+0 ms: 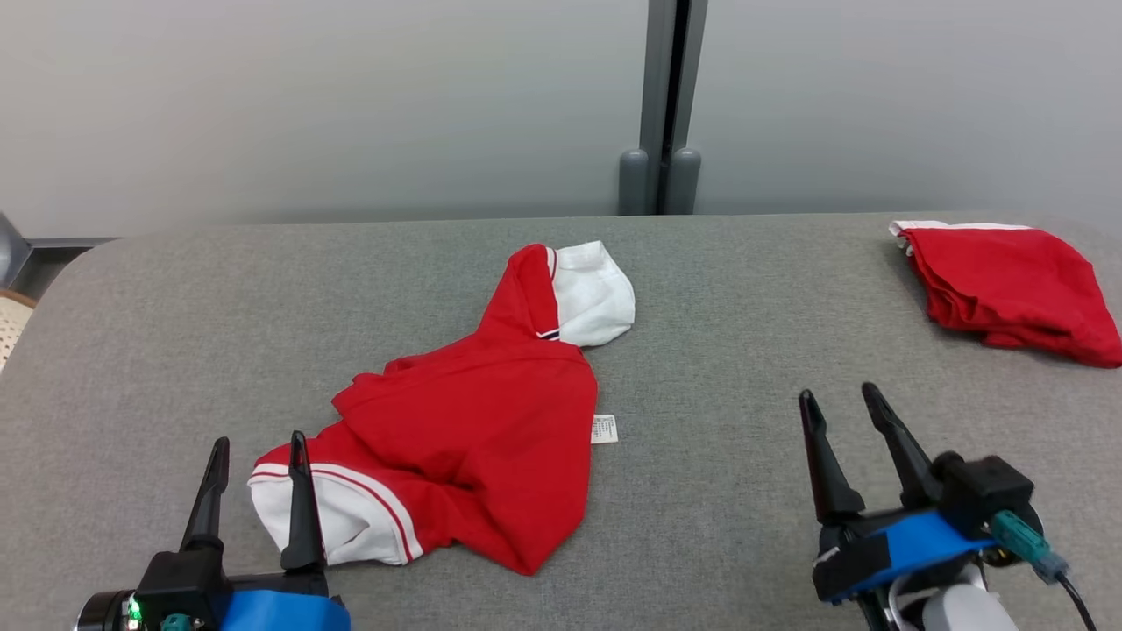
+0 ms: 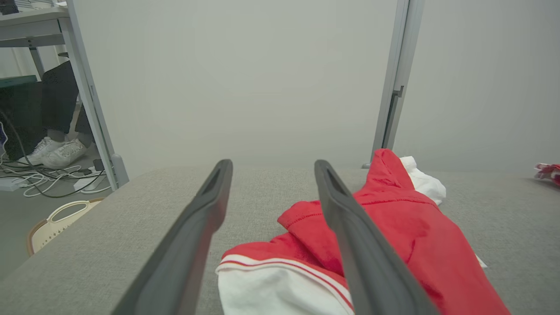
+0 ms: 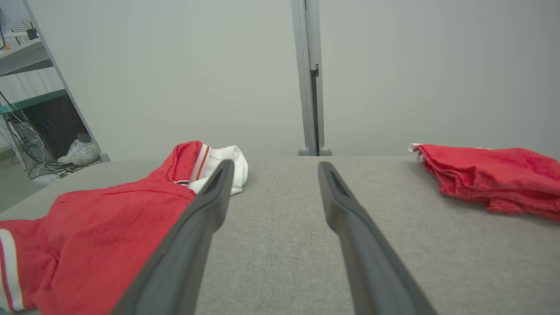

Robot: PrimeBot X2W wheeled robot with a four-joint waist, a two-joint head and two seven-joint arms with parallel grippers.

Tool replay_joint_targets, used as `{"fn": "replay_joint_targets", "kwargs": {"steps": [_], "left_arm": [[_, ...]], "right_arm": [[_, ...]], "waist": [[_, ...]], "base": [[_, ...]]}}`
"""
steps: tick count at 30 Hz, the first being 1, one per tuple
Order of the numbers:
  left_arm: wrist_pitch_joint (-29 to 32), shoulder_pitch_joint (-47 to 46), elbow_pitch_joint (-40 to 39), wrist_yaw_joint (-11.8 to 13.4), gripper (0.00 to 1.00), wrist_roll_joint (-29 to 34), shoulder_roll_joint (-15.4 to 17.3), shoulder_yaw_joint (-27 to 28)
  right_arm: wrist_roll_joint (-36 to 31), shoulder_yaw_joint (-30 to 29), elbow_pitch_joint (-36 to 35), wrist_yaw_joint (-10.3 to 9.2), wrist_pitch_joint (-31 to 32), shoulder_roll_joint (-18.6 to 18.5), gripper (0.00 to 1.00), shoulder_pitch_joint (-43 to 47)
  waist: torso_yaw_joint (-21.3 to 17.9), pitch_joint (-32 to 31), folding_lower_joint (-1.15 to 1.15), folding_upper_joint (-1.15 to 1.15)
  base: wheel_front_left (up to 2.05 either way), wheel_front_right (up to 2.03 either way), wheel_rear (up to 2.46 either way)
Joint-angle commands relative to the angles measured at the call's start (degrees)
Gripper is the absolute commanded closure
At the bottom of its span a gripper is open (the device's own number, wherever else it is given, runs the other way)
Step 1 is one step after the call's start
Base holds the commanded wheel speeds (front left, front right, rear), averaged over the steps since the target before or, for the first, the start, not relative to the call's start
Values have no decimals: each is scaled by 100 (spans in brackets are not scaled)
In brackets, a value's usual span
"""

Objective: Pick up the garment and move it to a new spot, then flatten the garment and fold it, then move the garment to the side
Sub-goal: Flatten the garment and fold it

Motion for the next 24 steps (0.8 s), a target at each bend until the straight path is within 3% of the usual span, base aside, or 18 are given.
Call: {"fn": "replay_joint_targets", "kwargs": {"steps": [1,9,24], "left_arm": [[-15,-141,10,-41,0,9,-3,33],[-15,-366,124,-202,0,66,-112,8],[-15,-873,290,-310,0,7,-201,-279]], "right_arm": [[-64,88,60,3,36,1,0,-198],[-38,768,969,3,245,0,0,-1552],[140,1185,3833,2,118,-1,0,-3090]], "waist": [[92,55,0,0],[573,325,0,0],[1358,992,0,0]], "base": [[0,0,0],[0,0,0],[0,0,0]]}}
